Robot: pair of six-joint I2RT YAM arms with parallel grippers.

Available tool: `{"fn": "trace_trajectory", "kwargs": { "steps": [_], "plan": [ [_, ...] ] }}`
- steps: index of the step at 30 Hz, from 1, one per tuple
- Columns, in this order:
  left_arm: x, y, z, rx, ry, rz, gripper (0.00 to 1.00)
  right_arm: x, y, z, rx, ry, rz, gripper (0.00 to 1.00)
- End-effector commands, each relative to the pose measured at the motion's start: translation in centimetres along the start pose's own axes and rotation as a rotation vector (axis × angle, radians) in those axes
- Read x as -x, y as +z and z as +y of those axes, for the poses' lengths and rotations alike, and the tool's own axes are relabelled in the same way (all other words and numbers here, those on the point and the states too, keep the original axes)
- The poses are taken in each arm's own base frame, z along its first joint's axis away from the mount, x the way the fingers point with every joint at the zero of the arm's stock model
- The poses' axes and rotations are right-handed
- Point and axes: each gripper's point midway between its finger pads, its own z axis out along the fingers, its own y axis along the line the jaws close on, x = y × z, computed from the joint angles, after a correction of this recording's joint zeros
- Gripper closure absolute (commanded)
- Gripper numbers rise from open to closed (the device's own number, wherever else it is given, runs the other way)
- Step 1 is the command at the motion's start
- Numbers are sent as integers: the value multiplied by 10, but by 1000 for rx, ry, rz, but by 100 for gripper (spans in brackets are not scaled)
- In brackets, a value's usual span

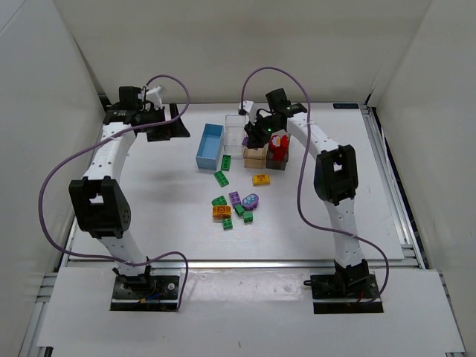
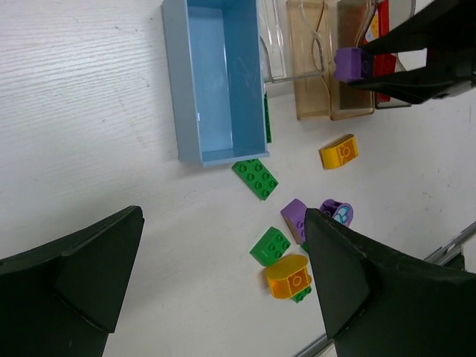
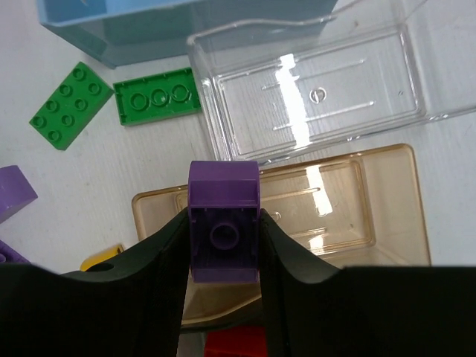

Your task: Sort the legos into containers by color

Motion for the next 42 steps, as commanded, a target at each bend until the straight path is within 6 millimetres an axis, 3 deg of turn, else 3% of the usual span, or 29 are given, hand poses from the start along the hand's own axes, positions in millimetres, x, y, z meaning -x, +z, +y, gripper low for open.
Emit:
{"fn": "trace_trajectory", "kwargs": {
  "steps": [1,2,5,6,8,10,13,17,19,20,21,22,23,24,27,32,34,35,37,42],
  "plan": [
    [4,-28,-25,-63,94,-32,1,14,-8,-11,-57,38,-15,87],
    [2,-29,-28,-90,123,-26,0,11,-5,-13,-60,42,-9,86],
    [-6,-27,-33,-135,123,-3,1,3,-2,-15,-74,59,13,69],
    [-9,-25,-33,-138,117,7,1,2,-3,-16,-81,62,18,55],
    [-12,-25,-35,-162,137,24,0,3,-4,-16,-94,69,18,38],
    [-15,-23,-34,-174,163,43,1,4,-9,-15,-103,68,11,33],
    [-29,-13,-64,-256,262,99,1,11,-15,-10,-106,60,-11,20],
    [-46,-8,-104,-370,377,128,1,28,-37,-9,-125,98,-65,19],
    [-58,1,-120,-390,464,157,2,47,-72,-16,-189,121,-118,19],
    [-70,7,-138,-405,517,181,3,44,-87,-24,-225,183,-136,19],
    [-75,12,-145,-414,552,189,4,55,-113,-27,-273,191,-168,18],
    [-87,20,-161,-434,590,203,5,52,-124,-29,-307,249,-169,18],
    [-90,27,-163,-414,608,203,7,50,-139,-32,-330,271,-175,18],
    [-95,34,-166,-387,592,209,8,44,-165,-35,-362,313,-177,18],
    [-113,58,-182,-355,619,217,12,16,-206,-35,-417,450,-160,17],
    [-168,93,-199,-355,635,341,3,-29,-255,-36,-508,590,-149,17],
    [-182,102,-199,-338,649,373,2,-39,-258,-35,-527,611,-141,17],
    [-196,111,-198,-342,656,412,1,-48,-273,-39,-562,633,-145,17],
    [-212,120,-201,-323,678,441,1,-57,-278,-39,-572,655,-141,18],
    [-246,139,-199,-312,676,521,1,-67,-283,-38,-585,654,-132,18]
  ]
}}
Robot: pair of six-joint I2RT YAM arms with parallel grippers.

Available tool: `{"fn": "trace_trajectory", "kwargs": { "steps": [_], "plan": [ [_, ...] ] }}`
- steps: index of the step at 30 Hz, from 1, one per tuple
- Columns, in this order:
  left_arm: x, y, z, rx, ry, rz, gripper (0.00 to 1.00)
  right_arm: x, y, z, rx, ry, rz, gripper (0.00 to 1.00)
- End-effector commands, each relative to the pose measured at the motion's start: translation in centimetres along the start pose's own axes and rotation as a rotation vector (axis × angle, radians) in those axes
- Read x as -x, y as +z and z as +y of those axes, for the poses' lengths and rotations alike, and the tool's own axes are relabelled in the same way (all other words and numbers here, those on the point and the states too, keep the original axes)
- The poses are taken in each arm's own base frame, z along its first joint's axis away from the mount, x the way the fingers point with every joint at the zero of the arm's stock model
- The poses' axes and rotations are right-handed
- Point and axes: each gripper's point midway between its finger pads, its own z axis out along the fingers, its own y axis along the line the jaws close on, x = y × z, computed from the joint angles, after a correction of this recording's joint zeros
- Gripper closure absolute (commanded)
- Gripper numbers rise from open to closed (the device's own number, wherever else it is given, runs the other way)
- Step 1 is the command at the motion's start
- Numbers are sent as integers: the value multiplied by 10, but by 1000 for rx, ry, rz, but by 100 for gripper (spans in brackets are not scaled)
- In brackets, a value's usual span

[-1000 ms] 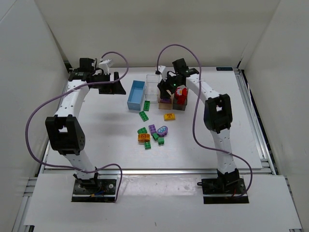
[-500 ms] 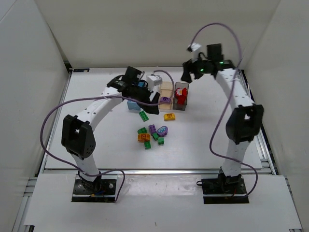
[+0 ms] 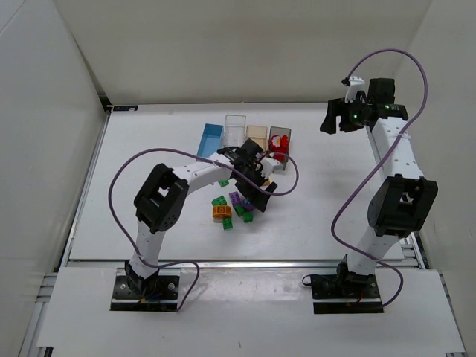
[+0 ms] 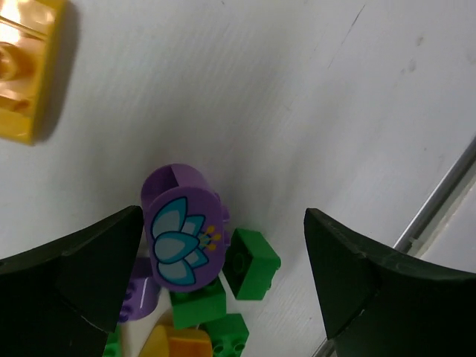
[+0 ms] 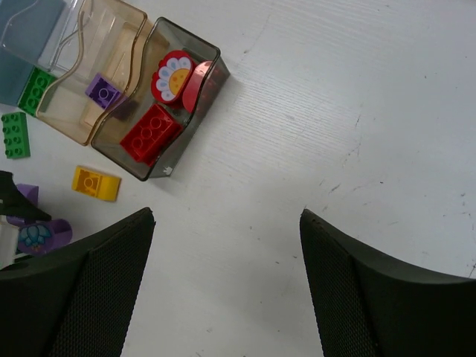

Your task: Sort the legos into containers by color

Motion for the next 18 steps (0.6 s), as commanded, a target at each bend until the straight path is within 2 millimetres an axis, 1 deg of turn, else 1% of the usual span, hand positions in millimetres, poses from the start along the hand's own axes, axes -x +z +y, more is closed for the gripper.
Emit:
{"fn": "trace_trajectory", "kwargs": {
  "steps": [1,6,7,8,9,10,12,13,15,16,18],
  "plan": [
    [2,6,-4,30,10,1,1,7,-12,-1,-13,-2,-26,18],
    [-19,16,2,71,-9,58,1,8,-9,-6,-9,7,-28,18],
    [-28,17,6,92,-20,79,1,7,-8,-7,-9,13,-25,18],
    [-31,17,7,99,-24,85,1,7,-8,-8,-9,12,-27,18],
    [-39,18,9,108,-33,103,2,7,-7,-9,-10,16,-26,18],
    [-38,18,11,122,-34,102,3,6,-7,-10,-9,17,-24,18],
    [-46,18,19,159,-37,116,10,5,-6,-11,-8,23,-24,19],
    [-45,16,21,172,-28,109,19,5,-6,-11,-8,23,-24,19],
    [-45,14,29,212,-11,108,32,5,-5,-12,-7,21,-27,19],
    [-46,14,31,217,8,115,41,5,-5,-11,-6,19,-27,19],
    [-44,13,34,220,28,111,44,6,-4,-12,-10,19,-31,19]
  ]
}}
